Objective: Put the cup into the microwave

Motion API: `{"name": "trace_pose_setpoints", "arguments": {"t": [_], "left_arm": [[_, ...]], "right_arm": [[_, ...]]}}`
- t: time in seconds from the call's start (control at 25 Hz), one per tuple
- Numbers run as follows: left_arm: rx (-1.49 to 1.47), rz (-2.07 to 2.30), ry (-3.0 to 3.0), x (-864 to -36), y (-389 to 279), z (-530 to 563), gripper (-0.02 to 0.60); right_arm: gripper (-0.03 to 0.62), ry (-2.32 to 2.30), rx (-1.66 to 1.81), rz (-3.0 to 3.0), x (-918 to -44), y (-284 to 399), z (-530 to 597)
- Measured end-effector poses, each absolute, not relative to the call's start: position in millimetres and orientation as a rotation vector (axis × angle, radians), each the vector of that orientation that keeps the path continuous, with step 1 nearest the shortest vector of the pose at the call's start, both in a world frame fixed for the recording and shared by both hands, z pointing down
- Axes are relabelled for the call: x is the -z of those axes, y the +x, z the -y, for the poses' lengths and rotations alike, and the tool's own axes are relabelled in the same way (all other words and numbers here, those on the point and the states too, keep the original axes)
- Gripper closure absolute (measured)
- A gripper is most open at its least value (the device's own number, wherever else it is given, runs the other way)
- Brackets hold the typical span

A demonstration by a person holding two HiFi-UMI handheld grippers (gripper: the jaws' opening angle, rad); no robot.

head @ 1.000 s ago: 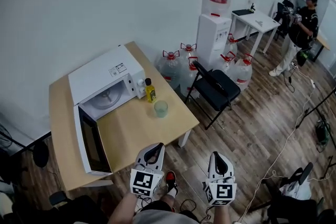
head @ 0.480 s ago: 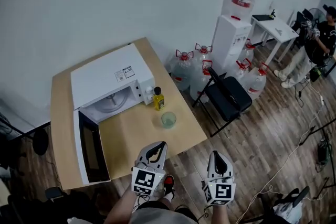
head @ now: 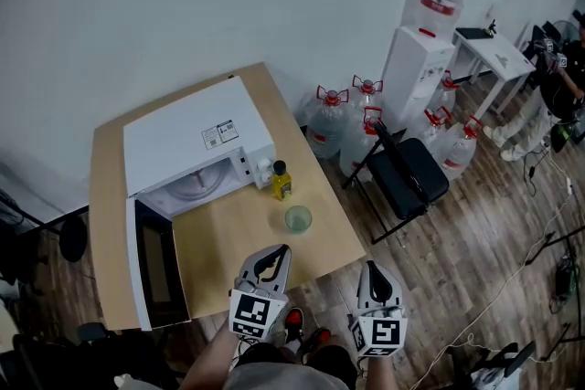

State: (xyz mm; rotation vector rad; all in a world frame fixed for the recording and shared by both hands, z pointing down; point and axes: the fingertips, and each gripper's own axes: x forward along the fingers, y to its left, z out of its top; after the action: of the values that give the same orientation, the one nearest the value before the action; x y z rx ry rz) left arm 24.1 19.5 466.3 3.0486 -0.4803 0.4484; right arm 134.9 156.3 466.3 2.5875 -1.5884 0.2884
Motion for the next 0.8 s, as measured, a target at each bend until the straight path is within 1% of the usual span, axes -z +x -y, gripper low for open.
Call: {"name": "trace_pose_setpoints", "arguments": {"t": [0.48, 0.8], "left_arm": [[-0.495, 0.66, 2.981, -484, 52, 8, 0.558], [-0.58, 0.812, 2.875, -513, 69, 24, 0.558]], "right_arm": [[0.577, 2.465, -0.336, 1.763, -486, 173, -109], [0.577, 2.307, -0.408, 1.92, -511, 204, -62]]}}
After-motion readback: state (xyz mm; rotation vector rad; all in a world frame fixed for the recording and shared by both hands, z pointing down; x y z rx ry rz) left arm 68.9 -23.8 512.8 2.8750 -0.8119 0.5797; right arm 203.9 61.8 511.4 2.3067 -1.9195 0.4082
